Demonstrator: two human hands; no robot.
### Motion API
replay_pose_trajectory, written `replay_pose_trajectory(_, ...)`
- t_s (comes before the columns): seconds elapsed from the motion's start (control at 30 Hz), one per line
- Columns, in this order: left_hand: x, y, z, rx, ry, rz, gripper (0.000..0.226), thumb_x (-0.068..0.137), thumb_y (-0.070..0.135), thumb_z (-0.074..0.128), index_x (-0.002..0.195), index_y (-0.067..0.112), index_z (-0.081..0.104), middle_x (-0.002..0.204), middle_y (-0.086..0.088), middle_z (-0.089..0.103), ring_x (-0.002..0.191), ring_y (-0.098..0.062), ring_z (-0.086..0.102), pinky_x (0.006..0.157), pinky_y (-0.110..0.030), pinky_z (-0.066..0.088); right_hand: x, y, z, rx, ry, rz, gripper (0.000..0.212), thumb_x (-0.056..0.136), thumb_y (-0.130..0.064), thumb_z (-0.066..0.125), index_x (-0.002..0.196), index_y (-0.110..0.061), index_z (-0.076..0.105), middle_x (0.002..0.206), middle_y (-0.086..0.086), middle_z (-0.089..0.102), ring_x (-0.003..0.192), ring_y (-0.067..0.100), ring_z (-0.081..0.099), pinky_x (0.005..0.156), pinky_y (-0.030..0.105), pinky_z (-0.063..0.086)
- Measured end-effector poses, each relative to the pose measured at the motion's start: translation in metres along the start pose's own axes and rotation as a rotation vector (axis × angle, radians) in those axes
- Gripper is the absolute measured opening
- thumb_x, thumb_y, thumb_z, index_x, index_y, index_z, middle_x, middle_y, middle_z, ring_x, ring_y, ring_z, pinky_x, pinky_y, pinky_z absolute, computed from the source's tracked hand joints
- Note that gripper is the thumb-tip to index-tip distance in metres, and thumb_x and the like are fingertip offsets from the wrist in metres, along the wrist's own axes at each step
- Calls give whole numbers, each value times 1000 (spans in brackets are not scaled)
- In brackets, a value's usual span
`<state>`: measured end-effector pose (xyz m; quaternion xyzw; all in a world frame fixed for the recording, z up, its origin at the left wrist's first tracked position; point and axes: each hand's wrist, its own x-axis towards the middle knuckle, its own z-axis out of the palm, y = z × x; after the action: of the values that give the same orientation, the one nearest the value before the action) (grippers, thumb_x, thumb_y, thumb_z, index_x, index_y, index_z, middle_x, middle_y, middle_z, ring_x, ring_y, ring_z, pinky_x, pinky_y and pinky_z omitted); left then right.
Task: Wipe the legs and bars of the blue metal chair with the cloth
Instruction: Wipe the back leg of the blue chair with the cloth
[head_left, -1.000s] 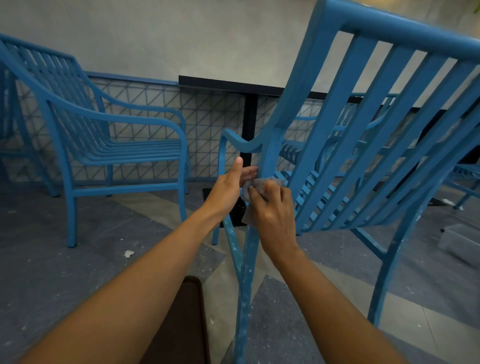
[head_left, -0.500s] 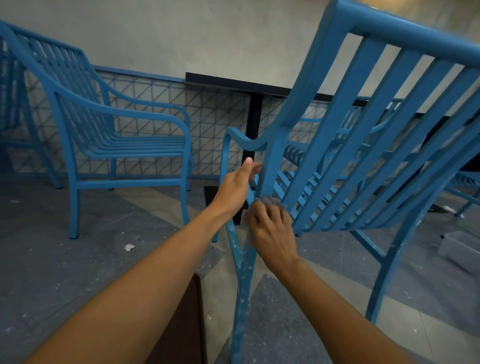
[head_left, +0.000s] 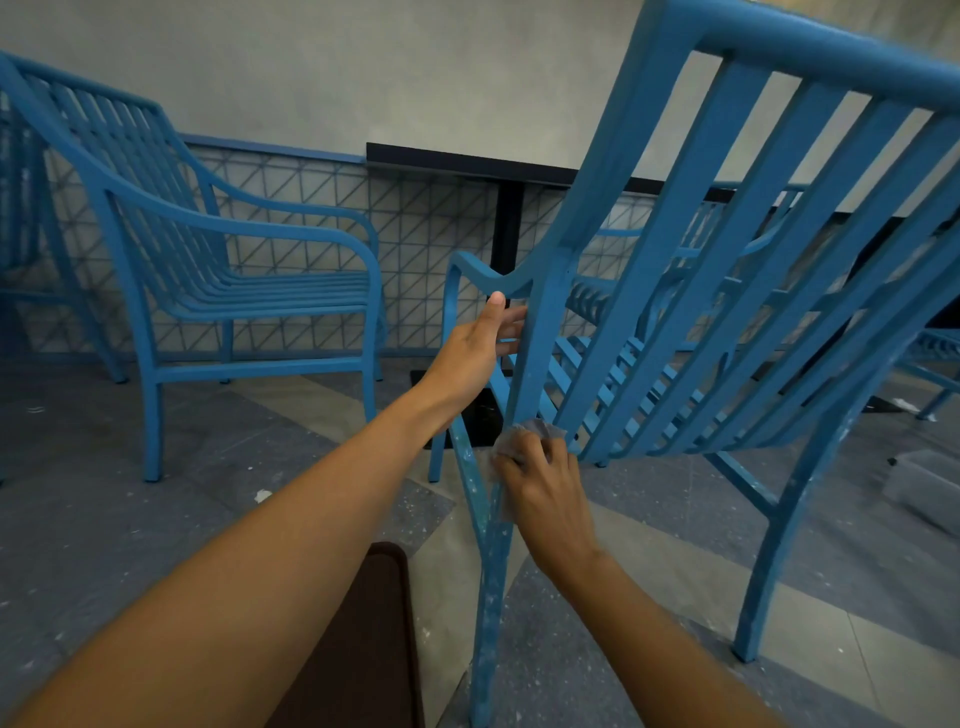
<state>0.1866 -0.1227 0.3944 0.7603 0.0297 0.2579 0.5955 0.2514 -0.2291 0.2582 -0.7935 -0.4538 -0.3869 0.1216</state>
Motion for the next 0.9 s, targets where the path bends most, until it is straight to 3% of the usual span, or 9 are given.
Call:
replay_pose_trajectory(0.17,0,-1,-1,0,-9,10,52,99,45,16,128,21,52,110,12,58,90,9,56,92,-18,37,-11,1,-7,80,54,16,37,60,-2,83,94,-12,70,106,4,40,85,22,38,66,33,50)
replay_pose_trajectory(0.27,2,-4,-2,-1,0,12,52,99,44,17,128,19,53,112,10,59,89,9,56,76,-10,41,-9,7,-26,98,225,68,37,63,-6,83,97,-5,70,109,7,40,90,25,37,68,35,49)
replay_pose_trajectory(0.37,5,-7,-2,-14,-1,11,52,100,43,18,128,17,53,115,7,60,91,6,57,79,-11,40,13,13,-41,62,438,2,27,73,-7,75,99,-3,70,114,9,40,96,31,38,78,38,45)
replay_pose_trajectory(0.43,6,-7,-3,-24,-2,7,53,100,44,18,128,17,53,112,8,60,93,4,57,82,-13,41,32,13,-42,-11,483,-140,19,81,-9,67,100,-5,69,116,7,43,100,30,40,81,36,40)
replay_pose_trajectory(0.53,8,-7,-3,-42,15,1,53,99,45,19,126,17,55,110,7,60,95,2,57,86,-15,44,51,11,-30,-132,385,-314,20,84,-9,60,102,-8,69,119,7,59,113,28,43,91,39,36)
replay_pose_trajectory(0.63,7,-7,-2,-23,11,-3,53,99,44,19,127,16,54,109,7,61,91,4,58,74,-10,43,55,9,-17,-285,192,-384,20,79,-11,58,93,-5,71,100,11,68,114,31,53,105,43,33)
replay_pose_trajectory(0.77,6,-5,-2,-9,8,-3,53,99,44,18,127,16,54,110,8,61,90,6,58,72,-11,41,45,-1,-15,-428,-97,-451,24,64,-23,75,83,-7,74,88,9,71,98,28,63,102,41,42)
replay_pose_trajectory(0.9,6,-6,-1,-11,9,3,52,99,44,19,126,18,55,114,6,62,90,6,58,76,-12,39,36,-2,-13,-434,-138,-499,22,65,-24,74,81,-9,75,81,6,70,93,27,64,100,40,43)
